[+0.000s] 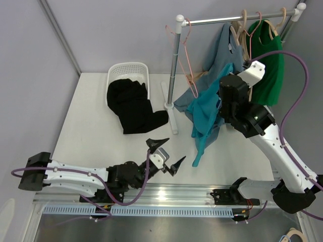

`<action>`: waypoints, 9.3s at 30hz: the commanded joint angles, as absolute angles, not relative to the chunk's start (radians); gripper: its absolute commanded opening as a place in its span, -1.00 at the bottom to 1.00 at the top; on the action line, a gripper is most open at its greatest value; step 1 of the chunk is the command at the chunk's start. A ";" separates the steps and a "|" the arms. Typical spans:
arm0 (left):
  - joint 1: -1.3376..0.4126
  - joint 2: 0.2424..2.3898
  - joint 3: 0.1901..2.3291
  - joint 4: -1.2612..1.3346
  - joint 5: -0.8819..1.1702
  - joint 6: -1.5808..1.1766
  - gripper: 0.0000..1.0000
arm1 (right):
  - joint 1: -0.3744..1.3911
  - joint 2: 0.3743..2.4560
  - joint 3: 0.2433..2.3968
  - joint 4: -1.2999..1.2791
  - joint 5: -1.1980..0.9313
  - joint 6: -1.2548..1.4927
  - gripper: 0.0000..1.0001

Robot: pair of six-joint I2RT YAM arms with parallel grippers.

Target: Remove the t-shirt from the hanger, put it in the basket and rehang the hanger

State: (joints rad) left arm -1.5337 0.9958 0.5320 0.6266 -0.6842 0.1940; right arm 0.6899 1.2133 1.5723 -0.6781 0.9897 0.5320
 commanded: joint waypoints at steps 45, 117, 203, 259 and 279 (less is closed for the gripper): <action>-1.770 1.379 0.710 0.726 -0.356 -0.109 -0.99 | 0.589 1.298 1.611 -0.489 0.899 0.408 -1.00; -0.758 1.100 1.445 -0.615 -0.312 -0.319 -0.99 | 0.474 1.603 2.034 -0.405 0.379 0.034 -1.00; -0.367 1.362 1.583 -0.299 -0.069 -0.396 0.99 | 0.272 1.486 2.042 -0.588 0.296 0.057 0.03; -0.492 1.338 1.617 -0.085 -0.075 -0.167 0.99 | 0.043 1.646 2.155 -0.242 -0.229 0.068 -1.00; -0.552 1.174 1.464 -0.052 0.017 -0.172 0.99 | 0.080 1.287 1.737 -0.362 -0.345 0.133 -1.00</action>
State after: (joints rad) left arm -0.5278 1.2263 1.4899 -0.0795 -0.0051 -0.1967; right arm 0.0620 1.3834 1.7691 -0.3698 -0.3019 0.0990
